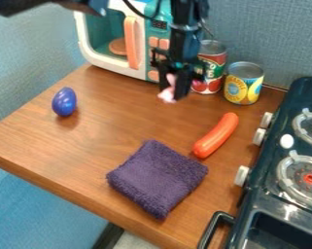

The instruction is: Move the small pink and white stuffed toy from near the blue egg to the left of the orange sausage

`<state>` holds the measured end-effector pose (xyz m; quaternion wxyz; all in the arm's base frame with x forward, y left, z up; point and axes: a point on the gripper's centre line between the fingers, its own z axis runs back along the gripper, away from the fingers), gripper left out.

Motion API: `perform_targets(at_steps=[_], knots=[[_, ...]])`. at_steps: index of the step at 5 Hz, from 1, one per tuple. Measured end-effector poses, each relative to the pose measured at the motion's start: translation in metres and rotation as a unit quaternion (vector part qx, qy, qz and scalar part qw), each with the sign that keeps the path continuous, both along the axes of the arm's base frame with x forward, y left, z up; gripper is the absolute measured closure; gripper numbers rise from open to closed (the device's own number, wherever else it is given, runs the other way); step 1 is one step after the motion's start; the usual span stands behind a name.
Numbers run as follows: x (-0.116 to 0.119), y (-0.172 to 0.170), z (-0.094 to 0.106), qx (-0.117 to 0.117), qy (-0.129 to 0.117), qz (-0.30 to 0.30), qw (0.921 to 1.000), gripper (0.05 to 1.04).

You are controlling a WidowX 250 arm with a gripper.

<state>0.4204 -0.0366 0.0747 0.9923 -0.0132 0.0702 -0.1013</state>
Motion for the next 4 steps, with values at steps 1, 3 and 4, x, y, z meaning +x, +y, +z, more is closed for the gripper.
perform_targets(at_steps=[1, 3, 4], knots=[[0.001, -0.012, -0.010, -0.027, -0.001, -0.027, 0.9993, 0.692], [-0.008, -0.008, -0.036, -0.015, 0.027, -0.018, 0.9993, 0.692], [-0.013, -0.007, -0.046, -0.011, 0.039, -0.008, 0.9991, 0.684]])
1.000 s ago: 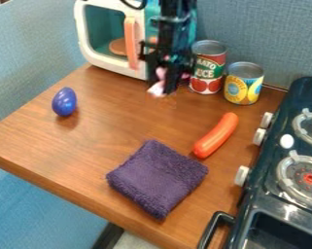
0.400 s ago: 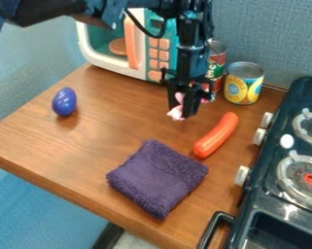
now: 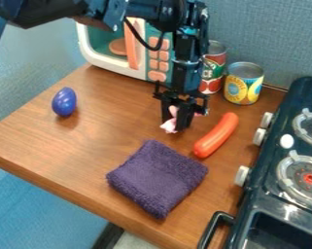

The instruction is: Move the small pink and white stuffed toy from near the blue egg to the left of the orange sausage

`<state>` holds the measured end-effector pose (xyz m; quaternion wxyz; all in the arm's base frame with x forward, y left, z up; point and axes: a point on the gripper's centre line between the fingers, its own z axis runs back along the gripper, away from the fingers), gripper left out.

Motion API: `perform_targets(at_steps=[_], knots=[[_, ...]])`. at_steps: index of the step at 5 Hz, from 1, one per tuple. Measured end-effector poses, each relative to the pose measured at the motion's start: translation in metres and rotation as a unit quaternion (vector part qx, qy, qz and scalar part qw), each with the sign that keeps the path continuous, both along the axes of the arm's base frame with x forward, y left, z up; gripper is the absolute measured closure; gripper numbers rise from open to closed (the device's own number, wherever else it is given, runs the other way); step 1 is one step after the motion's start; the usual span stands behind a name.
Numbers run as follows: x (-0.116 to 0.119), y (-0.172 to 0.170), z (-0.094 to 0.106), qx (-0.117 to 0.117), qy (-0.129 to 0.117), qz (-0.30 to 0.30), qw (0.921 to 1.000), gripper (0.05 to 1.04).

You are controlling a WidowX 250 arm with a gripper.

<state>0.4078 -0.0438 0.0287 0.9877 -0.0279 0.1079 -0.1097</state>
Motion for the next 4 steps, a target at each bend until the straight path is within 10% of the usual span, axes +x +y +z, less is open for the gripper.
perform_targets(at_steps=[1, 3, 4], knots=[[-0.003, -0.001, -0.003, -0.003, 0.009, 0.007, 0.9999, 0.617], [-0.009, 0.002, -0.004, -0.020, 0.009, 0.018, 0.9996, 0.084], [-0.013, 0.018, 0.012, -0.032, -0.010, 0.041, 0.9986, 0.080]])
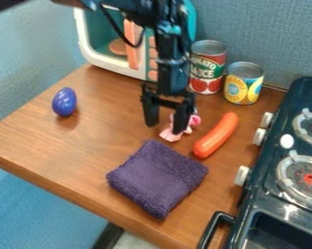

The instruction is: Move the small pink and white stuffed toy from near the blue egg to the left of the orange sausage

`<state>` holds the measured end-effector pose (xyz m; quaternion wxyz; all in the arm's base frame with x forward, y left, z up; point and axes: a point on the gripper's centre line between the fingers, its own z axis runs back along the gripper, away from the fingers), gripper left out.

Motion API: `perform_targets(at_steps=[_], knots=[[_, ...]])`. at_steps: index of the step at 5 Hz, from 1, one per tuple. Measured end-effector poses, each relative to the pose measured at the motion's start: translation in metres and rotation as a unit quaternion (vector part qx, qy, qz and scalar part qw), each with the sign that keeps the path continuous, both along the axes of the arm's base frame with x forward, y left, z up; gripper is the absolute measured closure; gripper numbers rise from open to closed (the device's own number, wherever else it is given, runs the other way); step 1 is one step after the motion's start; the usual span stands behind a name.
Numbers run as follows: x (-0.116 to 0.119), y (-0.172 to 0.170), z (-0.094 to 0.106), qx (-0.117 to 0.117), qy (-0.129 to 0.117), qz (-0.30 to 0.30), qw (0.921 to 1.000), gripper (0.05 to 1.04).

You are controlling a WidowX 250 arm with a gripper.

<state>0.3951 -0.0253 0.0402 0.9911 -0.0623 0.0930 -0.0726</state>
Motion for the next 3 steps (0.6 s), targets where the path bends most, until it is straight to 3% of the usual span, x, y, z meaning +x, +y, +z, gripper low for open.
perform_targets(at_steps=[1, 2, 3], knots=[[-0.011, 0.015, 0.027, -0.007, -0.031, 0.009, 0.9995, 0.083], [-0.027, 0.042, 0.050, 0.002, -0.056, 0.020, 0.9982, 0.083], [-0.039, 0.082, 0.066, 0.073, -0.053, 0.018, 0.9958, 0.083]])
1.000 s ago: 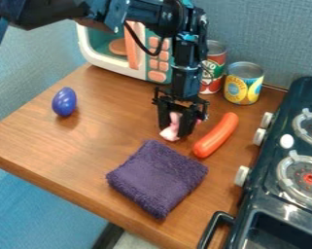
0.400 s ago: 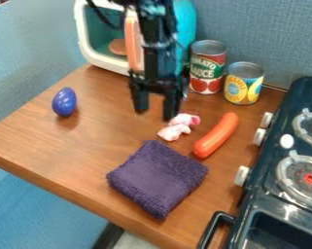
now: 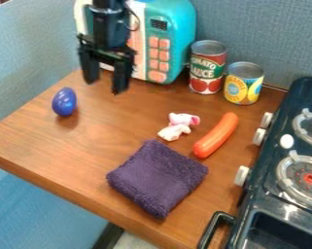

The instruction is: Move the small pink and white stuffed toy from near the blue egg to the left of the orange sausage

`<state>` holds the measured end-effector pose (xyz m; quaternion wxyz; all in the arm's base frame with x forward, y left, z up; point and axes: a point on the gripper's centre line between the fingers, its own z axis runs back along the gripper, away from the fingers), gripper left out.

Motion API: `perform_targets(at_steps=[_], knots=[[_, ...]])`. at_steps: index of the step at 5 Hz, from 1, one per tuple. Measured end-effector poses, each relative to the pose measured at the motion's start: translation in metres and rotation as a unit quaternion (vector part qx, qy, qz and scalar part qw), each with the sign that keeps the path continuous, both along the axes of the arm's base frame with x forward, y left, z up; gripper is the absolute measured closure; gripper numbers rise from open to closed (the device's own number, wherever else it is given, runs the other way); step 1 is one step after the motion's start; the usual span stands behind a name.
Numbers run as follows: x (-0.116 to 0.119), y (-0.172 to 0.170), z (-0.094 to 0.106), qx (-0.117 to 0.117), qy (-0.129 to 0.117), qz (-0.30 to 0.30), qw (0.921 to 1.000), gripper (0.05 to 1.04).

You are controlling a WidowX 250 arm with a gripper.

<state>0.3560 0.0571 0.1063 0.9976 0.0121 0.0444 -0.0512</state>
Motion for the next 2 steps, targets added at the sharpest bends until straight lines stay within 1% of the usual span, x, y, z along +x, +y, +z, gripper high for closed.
perform_targets(at_steps=[1, 2], knots=[[-0.001, 0.032, 0.010, 0.042, -0.001, 0.000, 0.9991, 0.083], [0.006, 0.043, 0.004, 0.043, -0.006, -0.028, 0.9987, 0.083]])
